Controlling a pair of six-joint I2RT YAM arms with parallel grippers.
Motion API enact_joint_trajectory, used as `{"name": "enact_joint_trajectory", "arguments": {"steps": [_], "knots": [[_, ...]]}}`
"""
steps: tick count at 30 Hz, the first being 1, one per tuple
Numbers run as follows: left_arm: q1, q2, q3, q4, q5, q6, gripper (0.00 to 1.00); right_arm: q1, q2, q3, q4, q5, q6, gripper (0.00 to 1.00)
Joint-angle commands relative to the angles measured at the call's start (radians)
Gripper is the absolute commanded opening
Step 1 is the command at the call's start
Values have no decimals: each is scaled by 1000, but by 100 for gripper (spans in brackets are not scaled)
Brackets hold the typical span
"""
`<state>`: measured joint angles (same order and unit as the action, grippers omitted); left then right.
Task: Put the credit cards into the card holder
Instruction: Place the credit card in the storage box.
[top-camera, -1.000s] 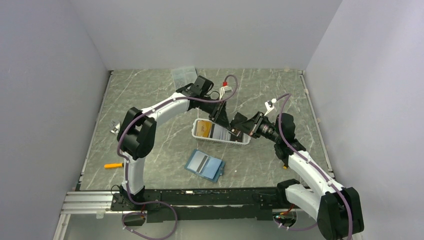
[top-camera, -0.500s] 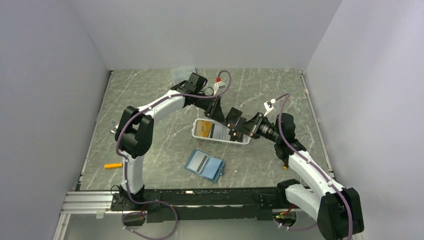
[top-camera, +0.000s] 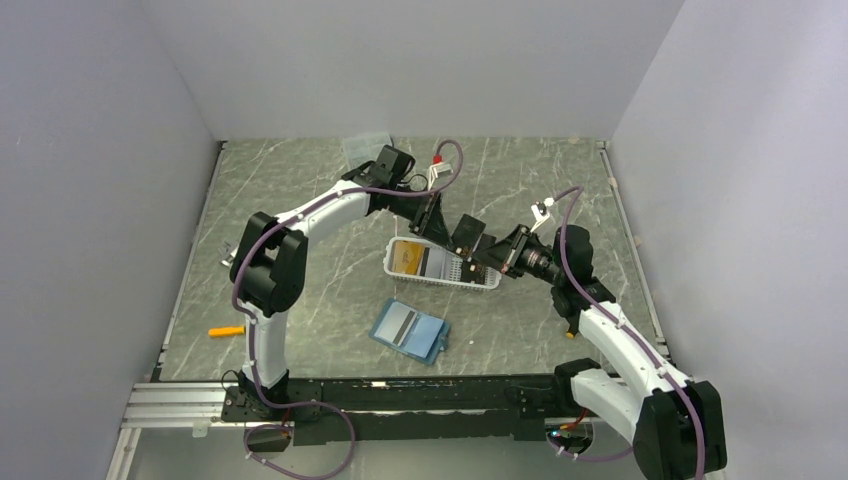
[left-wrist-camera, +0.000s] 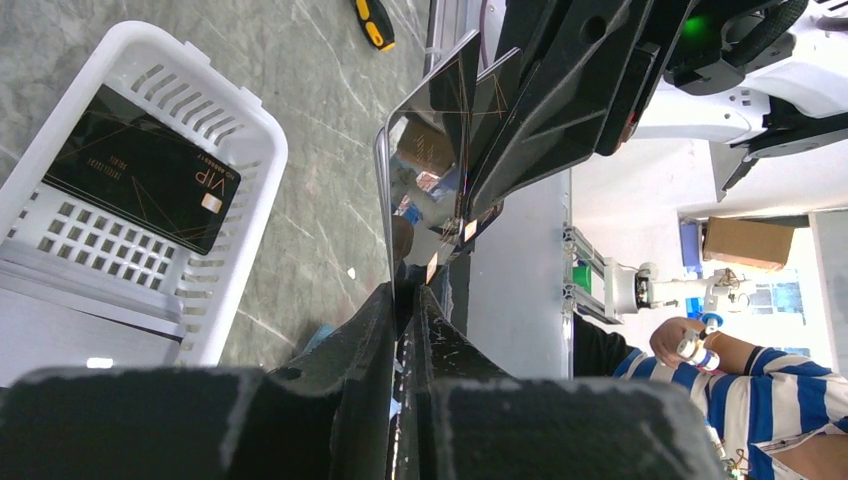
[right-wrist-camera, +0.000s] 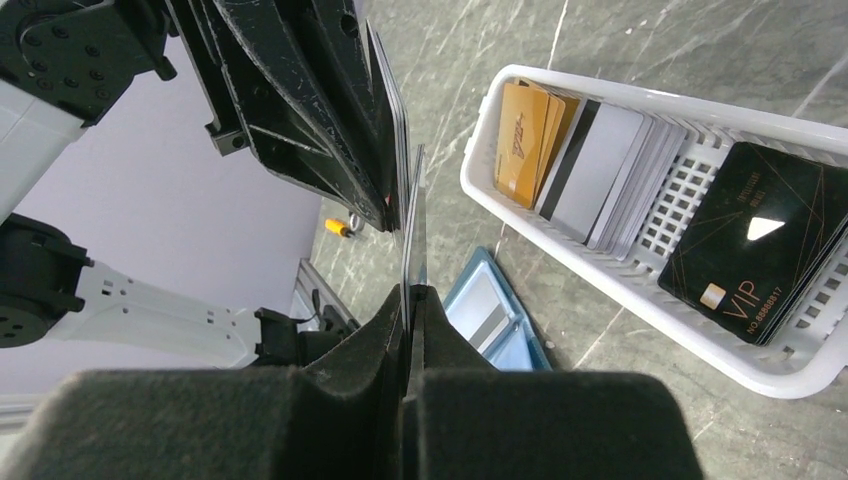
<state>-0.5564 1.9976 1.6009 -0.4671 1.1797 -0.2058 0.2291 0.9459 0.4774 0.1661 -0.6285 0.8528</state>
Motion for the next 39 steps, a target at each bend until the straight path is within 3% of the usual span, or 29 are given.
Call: {"name": "enact_joint_trajectory", "arguments": {"steps": [1, 16, 28, 39], "knots": [[18, -18, -1, 68, 43, -32, 16, -8, -30, 20, 58, -26, 1, 0], [68, -42, -2, 26, 33, 15, 14, -17, -34, -1, -11, -8, -43, 0], [80, -82, -18, -6, 23, 44, 12, -25, 141, 39, -200, 93, -172, 0], [80, -94, -44, -5, 29, 45, 12, -25, 221, 96, -259, 214, -214, 0]]}}
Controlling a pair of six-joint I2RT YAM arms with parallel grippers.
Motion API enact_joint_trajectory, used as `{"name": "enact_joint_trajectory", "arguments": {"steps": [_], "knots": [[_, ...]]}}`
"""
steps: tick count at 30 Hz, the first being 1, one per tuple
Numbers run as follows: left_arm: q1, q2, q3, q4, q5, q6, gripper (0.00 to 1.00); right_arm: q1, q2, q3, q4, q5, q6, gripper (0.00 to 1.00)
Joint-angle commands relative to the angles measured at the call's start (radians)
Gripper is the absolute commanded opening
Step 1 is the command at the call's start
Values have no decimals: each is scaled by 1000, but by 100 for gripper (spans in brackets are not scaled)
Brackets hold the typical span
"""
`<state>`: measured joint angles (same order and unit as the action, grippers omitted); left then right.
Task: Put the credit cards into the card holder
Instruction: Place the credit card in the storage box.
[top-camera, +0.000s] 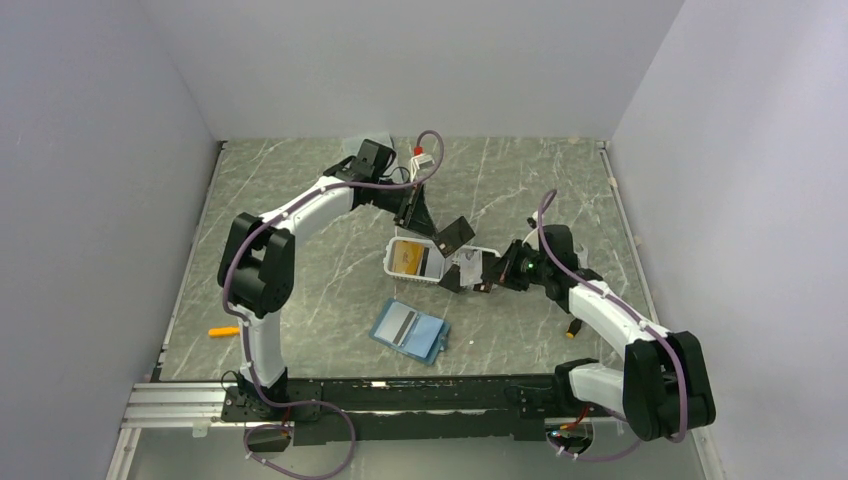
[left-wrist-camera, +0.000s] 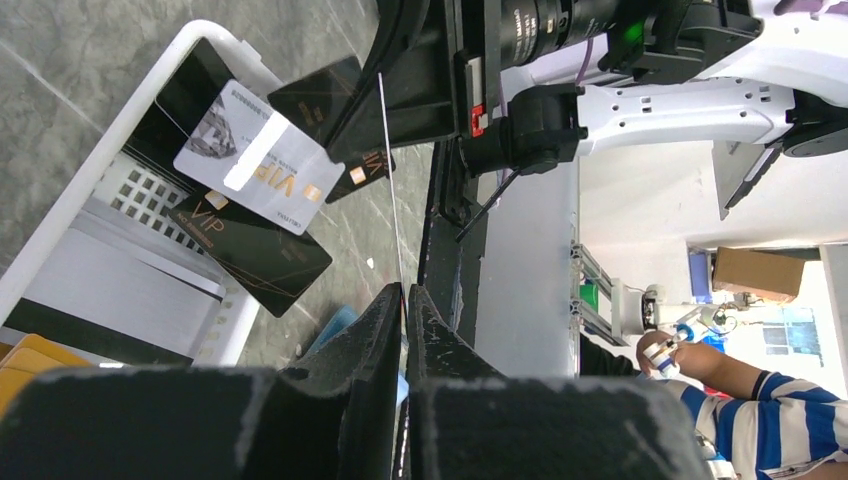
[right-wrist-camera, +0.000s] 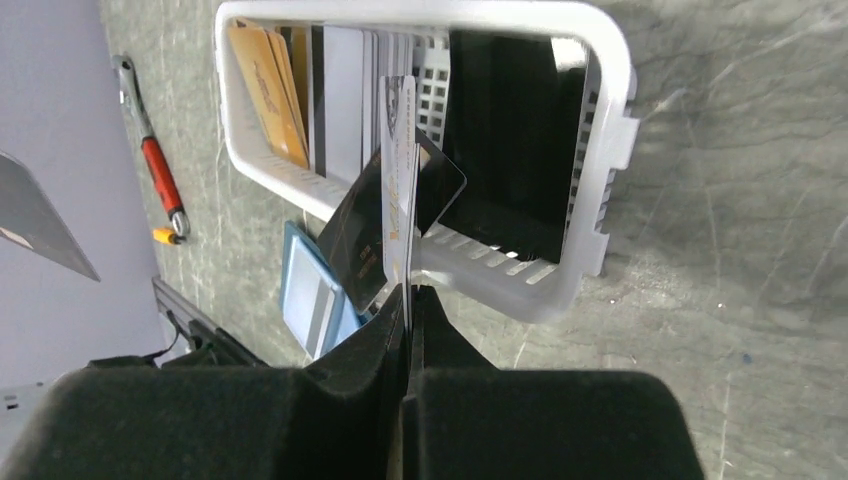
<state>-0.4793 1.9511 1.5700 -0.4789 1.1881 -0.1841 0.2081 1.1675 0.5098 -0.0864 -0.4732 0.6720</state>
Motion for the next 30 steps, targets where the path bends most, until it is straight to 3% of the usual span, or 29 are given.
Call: {"name": "enact_joint_trajectory", "arguments": {"steps": [1, 7, 16, 23, 25, 30], "knots": [[2, -46, -12, 4, 22, 23, 12, -3, 0, 71, -8, 66, -36, 0], [3, -51, -12, 3, 26, 24, 12, -3, 27, 112, -17, 91, -46, 0], [2, -70, -27, 22, 48, -1, 11, 12, 14, 139, -96, 176, -73, 44], [3, -87, -61, 98, 82, -67, 11, 15, -107, 217, -192, 262, -97, 53], [3, -90, -75, 137, 101, -107, 10, 16, -163, 219, -158, 211, -91, 54], [13, -89, -127, 323, 156, -289, 9, 16, -269, 124, 115, -69, -15, 58]]}}
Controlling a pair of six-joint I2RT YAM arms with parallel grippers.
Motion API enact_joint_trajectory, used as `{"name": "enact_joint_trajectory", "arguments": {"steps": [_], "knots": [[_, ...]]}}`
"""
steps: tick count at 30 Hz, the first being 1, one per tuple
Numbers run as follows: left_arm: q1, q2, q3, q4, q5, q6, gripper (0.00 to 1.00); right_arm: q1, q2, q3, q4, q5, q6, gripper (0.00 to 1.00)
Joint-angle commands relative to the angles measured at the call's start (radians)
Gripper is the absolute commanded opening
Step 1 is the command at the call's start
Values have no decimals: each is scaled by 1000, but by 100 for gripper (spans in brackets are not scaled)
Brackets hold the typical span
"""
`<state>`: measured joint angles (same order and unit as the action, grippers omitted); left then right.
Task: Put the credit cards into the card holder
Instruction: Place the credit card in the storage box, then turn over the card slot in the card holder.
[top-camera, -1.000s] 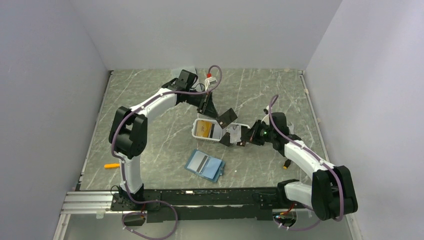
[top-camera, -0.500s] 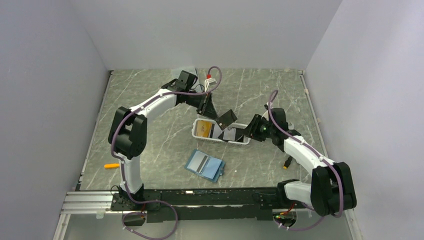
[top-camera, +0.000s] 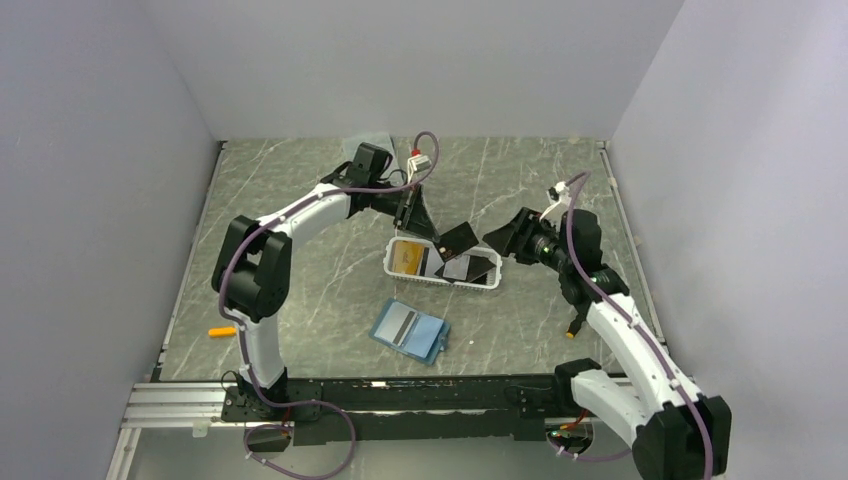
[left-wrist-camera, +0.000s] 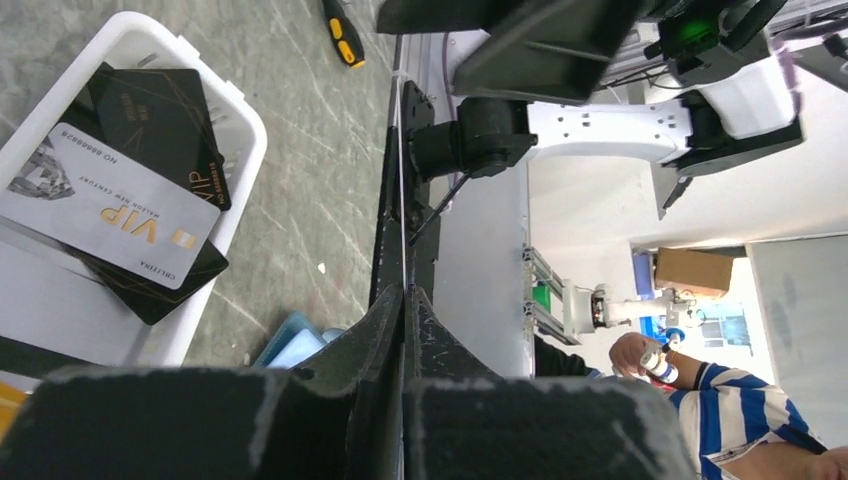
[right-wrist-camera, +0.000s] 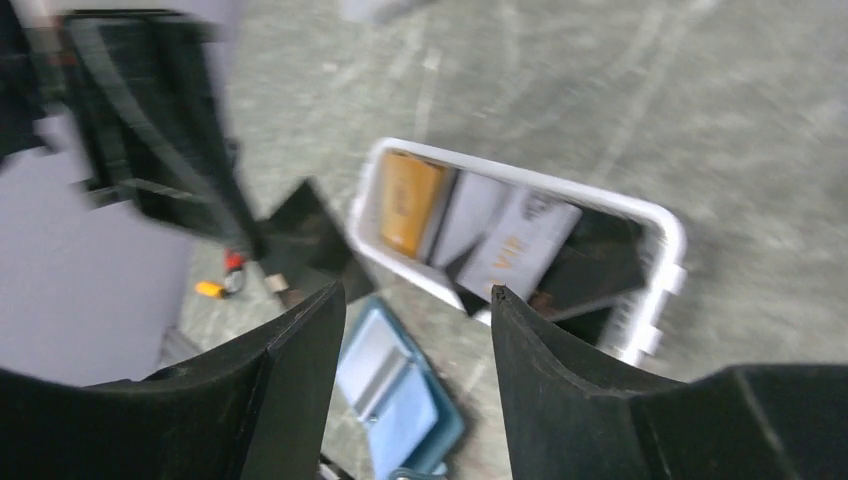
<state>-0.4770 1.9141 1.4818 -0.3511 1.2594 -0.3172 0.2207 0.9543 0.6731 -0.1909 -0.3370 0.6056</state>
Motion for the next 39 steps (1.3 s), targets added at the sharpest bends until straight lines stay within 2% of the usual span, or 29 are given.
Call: {"name": "enact_joint_trajectory", "arguments": {"steps": [1, 5, 8, 12, 17, 21, 28, 31, 39], "knots": [[14, -55, -59, 262, 92, -212, 9, 3, -63, -58, 279, -253, 81, 59], [29, -73, -146, 581, 99, -494, 9, 4, -60, -121, 491, -390, 196, 60], [36, -76, -180, 797, 98, -659, 8, 9, -42, -125, 536, -401, 230, 60], [43, -69, -200, 947, 90, -802, 8, 25, -19, -120, 549, -388, 245, 60], [46, -68, -215, 1025, 79, -885, 9, 86, 39, -96, 567, -326, 255, 59], [47, -85, -228, 1010, 68, -875, 9, 131, 74, -90, 636, -222, 290, 53], [55, -104, -247, 984, 57, -853, 9, 162, 101, -96, 768, -106, 356, 32], [57, -109, -256, 990, 57, -858, 9, 164, 110, -92, 790, -85, 370, 26], [57, -141, -280, 916, 50, -789, 13, 173, 118, -84, 775, -67, 374, 0]]}}
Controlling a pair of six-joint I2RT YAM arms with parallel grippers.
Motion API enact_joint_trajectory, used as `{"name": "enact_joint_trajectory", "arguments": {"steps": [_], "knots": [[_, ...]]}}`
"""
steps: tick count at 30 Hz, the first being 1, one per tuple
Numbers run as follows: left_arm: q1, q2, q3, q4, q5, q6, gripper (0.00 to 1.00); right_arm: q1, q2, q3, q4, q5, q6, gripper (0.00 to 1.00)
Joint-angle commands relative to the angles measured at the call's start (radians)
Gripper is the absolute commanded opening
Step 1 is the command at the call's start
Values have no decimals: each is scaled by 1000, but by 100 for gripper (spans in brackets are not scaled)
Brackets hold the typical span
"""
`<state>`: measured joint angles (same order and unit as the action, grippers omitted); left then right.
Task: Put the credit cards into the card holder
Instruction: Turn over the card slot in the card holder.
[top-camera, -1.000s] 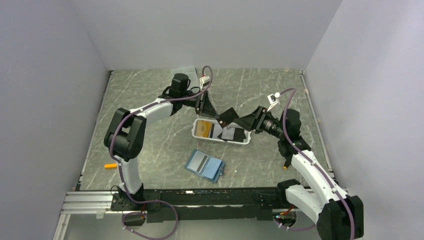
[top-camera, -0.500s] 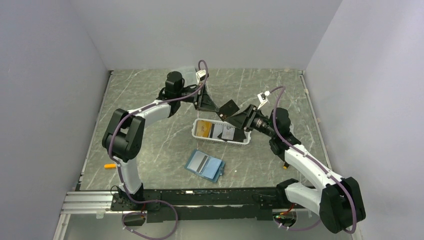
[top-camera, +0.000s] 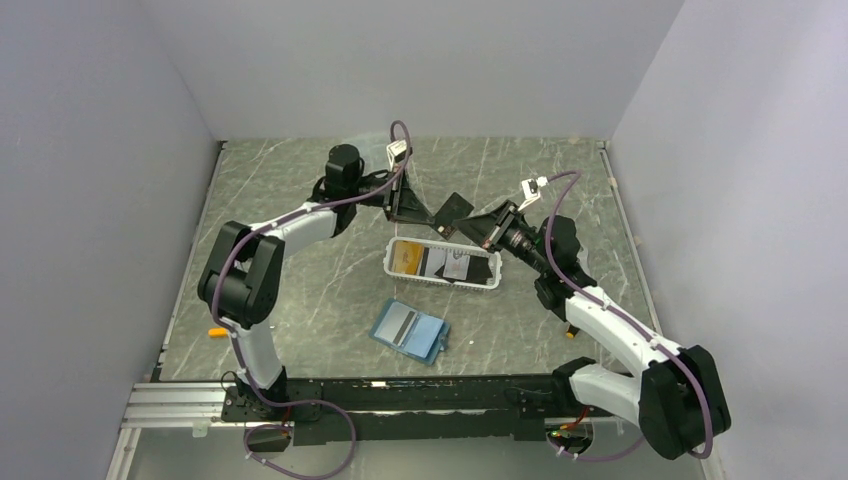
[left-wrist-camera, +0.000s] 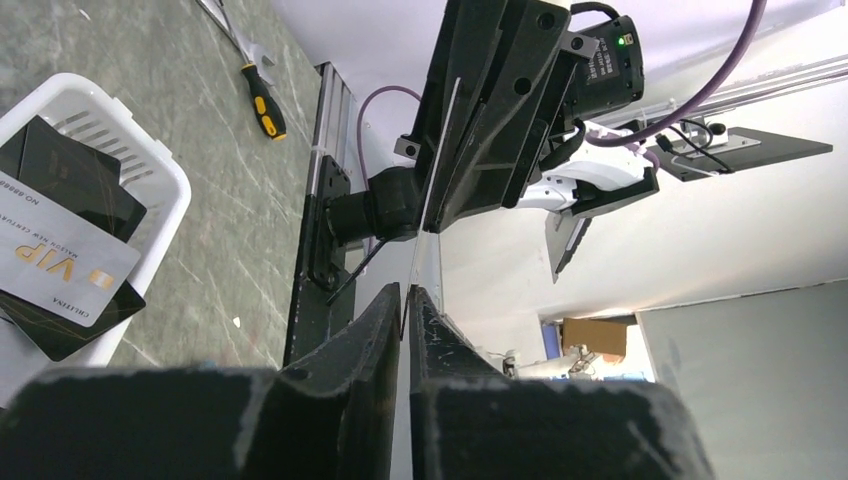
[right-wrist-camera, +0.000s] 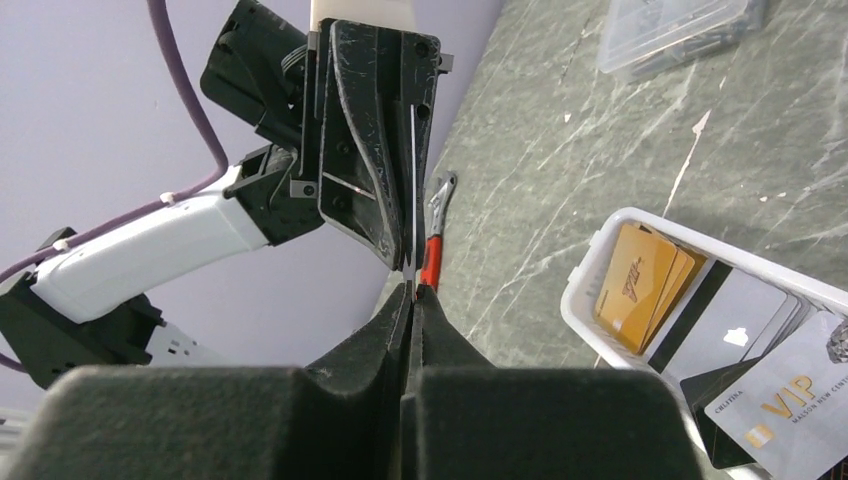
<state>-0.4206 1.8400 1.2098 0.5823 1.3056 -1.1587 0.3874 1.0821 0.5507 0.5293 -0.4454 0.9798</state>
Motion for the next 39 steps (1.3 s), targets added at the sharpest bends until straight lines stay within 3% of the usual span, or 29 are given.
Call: {"name": "enact_joint_trajectory", "arguments": {"steps": [1, 4, 8, 10, 15, 21, 28, 33, 39], "knots": [[0, -73, -11, -30, 5, 65, 15, 7, -17, 35, 41, 48, -6, 0], [-1, -94, -17, -51, 12, 88, 24, 8, -40, 26, -10, 50, -25, 0], [-3, -103, -20, -43, 18, 86, 51, 8, -30, 35, -56, -16, -37, 0], [-5, -98, -19, -10, 24, 59, 53, 14, -16, 38, -65, -35, -36, 0], [-12, -91, -23, 28, 23, 26, 45, 53, 15, 71, -116, -36, -59, 0], [-8, -100, 1, -124, 16, 144, 21, 68, 29, 101, -199, -59, -91, 0], [-6, -112, 18, -210, 1, 227, 1, 68, -1, 89, -216, -29, -99, 0], [-6, -124, 31, -318, -13, 311, 0, 68, -2, 93, -197, 10, -93, 0], [-2, -120, 26, -318, -18, 306, 0, 68, -16, 93, -188, 39, -97, 0]]}}
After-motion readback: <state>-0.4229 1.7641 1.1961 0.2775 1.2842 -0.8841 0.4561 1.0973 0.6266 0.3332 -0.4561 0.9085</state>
